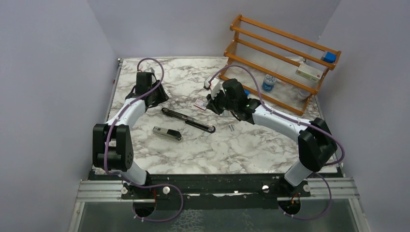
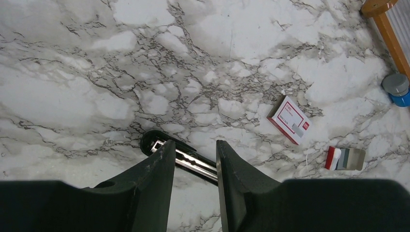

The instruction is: Load the staples into the stapler

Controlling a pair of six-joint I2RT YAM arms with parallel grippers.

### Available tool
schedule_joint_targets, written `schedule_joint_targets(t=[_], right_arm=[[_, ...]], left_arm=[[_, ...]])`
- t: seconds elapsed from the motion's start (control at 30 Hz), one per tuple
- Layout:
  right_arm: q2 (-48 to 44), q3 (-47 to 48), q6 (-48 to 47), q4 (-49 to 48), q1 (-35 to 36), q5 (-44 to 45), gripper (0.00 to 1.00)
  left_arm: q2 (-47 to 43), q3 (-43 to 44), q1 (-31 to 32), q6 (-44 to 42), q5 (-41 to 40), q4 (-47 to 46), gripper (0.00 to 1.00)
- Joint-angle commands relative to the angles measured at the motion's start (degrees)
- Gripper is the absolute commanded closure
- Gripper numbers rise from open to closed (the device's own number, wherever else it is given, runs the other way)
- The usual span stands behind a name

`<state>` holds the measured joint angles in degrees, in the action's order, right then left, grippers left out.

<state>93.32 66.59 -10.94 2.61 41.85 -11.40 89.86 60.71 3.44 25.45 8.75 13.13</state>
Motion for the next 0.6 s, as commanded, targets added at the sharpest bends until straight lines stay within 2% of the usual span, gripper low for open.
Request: schedule_joint_targets(t=[0.0,0.07,0.3,0.57], right_arm=[[2.6,3.0,5.4,-0.4,-0.4,1.2,0.99],[4.8,5.4,4.8,3.6,-0.3,1.4,0.99],[9.8,9.1,2.5,5.4,0.6,-1.7,0.99],[13.6,12.5,-1.2,9.1,4.3,-2.3,0.99]], left_arm=[[1.0,0.5,-0.4,-0.7,-1.3,2.0,0.61],[0.9,0.4,-0.4,-1.0,-3.2,2.9,0.61],[0.6,1.0,-0.4,-0.9,-14.2,9.5,0.58],[3.9,1.2,-0.4,2.3,-14.2,8.3,0.43]])
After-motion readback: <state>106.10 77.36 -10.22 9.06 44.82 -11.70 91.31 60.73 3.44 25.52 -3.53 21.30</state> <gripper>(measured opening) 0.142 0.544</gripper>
